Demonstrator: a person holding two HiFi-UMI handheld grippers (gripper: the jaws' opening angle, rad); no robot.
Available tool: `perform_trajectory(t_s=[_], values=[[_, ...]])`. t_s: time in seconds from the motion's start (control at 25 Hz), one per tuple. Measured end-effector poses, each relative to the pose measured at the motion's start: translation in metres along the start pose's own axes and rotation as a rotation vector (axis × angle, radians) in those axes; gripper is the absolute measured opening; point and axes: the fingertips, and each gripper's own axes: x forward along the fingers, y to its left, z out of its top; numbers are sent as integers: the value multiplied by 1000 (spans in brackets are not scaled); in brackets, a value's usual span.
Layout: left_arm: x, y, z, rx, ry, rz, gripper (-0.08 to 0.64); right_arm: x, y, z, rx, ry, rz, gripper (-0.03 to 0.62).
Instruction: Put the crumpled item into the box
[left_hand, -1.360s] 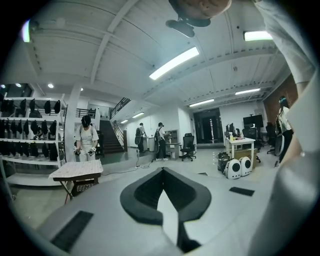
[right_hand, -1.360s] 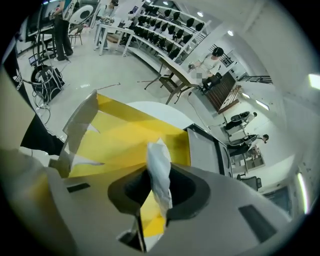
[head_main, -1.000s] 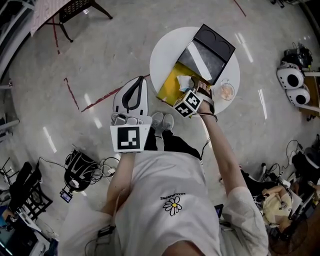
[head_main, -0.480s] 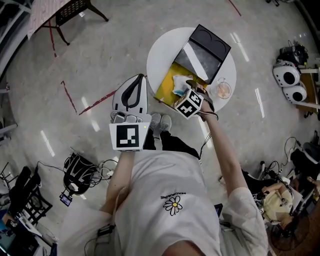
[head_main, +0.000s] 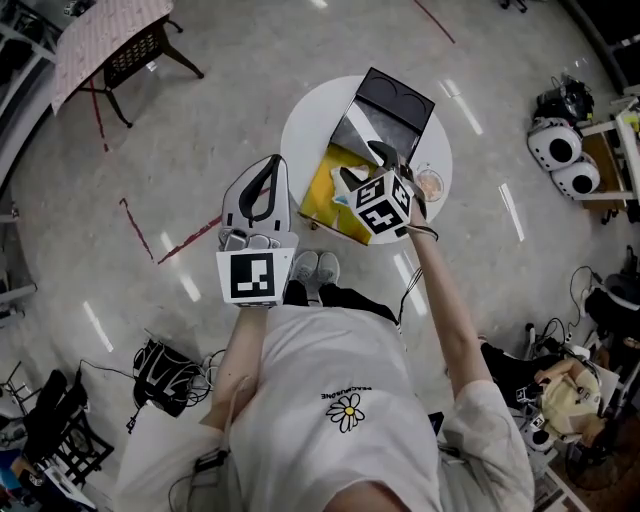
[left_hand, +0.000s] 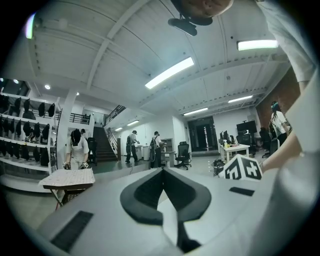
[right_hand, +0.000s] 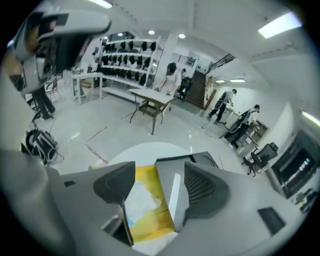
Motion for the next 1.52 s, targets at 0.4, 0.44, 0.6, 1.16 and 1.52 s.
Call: perform_trajectory(t_s=[0.4,0.44,0.6,1.16,1.52], values=[[6,-26,45,75,-107,-79,0,-140,-69,96,626,-585,-137,242],[6,-28,48,78,-114,-84,0,-152,-73,97,666,-619,-155,197],[6,-33,55,85,-132,-96,0,-181,-77,91,675,-638,-252,189],[4,-43,63,101,-148,-129,0,-237,-62,45,628,-603,-548,3],[3,-47,59,96,-141,-144,0,-233,-52,27,645,-562,-558,3]])
